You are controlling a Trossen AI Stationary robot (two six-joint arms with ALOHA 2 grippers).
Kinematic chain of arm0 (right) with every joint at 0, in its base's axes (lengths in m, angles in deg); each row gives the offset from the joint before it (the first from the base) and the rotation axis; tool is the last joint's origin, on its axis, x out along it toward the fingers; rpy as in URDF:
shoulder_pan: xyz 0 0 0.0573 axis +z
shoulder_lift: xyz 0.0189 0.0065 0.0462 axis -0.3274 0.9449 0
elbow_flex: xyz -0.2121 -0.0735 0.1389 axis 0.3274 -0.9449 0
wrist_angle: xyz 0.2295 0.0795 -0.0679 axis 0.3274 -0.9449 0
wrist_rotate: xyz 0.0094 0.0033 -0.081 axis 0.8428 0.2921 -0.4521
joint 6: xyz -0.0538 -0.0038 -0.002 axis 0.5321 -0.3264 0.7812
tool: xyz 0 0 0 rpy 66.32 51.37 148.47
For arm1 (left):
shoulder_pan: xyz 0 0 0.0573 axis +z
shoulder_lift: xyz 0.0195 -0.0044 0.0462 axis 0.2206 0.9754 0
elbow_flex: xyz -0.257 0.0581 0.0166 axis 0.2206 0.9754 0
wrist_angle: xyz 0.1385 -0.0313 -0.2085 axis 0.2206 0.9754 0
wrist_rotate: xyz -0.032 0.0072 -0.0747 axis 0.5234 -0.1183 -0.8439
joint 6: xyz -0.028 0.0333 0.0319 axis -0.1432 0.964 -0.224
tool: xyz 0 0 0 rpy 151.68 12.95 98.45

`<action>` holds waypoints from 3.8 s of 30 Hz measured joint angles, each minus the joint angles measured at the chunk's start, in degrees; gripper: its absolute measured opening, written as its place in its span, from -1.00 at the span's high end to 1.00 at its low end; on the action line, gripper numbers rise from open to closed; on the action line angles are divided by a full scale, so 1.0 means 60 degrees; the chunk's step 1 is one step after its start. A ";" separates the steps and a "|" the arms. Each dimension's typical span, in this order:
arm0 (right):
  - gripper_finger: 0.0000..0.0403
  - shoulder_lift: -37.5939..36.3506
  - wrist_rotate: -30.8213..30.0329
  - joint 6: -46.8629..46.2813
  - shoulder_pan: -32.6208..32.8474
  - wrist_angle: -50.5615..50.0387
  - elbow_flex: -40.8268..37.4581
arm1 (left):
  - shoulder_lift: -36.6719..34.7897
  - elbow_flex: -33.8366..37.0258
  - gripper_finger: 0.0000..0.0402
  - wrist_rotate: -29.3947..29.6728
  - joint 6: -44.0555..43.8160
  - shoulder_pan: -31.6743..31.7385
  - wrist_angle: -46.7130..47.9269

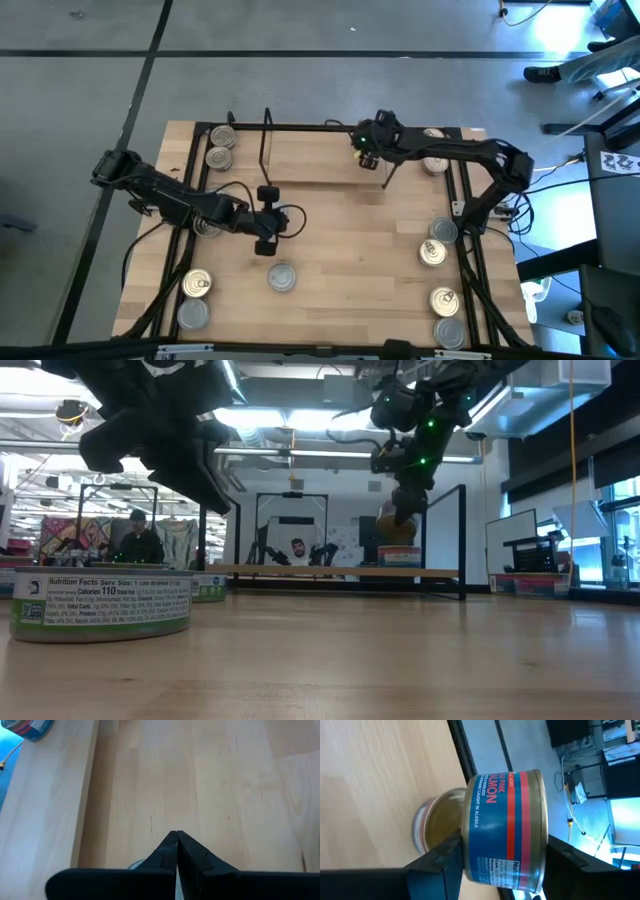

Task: Stack canned seafood by type on shelf
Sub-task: Stack the blue pink tuna can on top of the other blue pink tuna can on the shelf, then put the green white tuna can on the shelf

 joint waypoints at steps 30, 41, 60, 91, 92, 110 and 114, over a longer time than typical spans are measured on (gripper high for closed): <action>-0.32 0.0505 -0.0646 0.0412 0.0080 0.0070 0.0000 | 0.0000 0.0000 0.99 -0.0004 -0.0074 -0.0023 -0.0002; -0.33 0.0388 -0.0828 0.0500 0.0337 -0.0550 0.0000 | 0.0000 0.0000 0.99 -0.0009 -0.0071 -0.0022 0.0010; -0.33 0.0151 -0.0915 0.0914 0.1055 -0.1124 0.0144 | 0.0000 0.0000 0.99 -0.0011 -0.0003 -0.0022 0.0013; -0.33 0.0145 0.2192 -0.5228 0.6491 0.2637 -0.3128 | 0.0203 0.1094 0.70 -0.1770 -0.2992 0.1496 0.0296; -0.33 0.0149 0.2193 -0.5322 0.6581 0.2637 -0.3224 | 0.0276 0.1131 0.72 -0.2097 -0.3001 0.1546 0.0076; -0.33 0.0149 0.1838 -0.5762 0.7264 0.2805 -0.3487 | 0.3168 0.0873 0.82 -0.3555 -0.2325 0.1258 -0.5418; -0.33 0.0149 0.1831 -0.5539 0.7264 0.3131 -0.3493 | 0.4268 0.0091 0.83 -0.3552 -0.1934 0.1093 -0.6002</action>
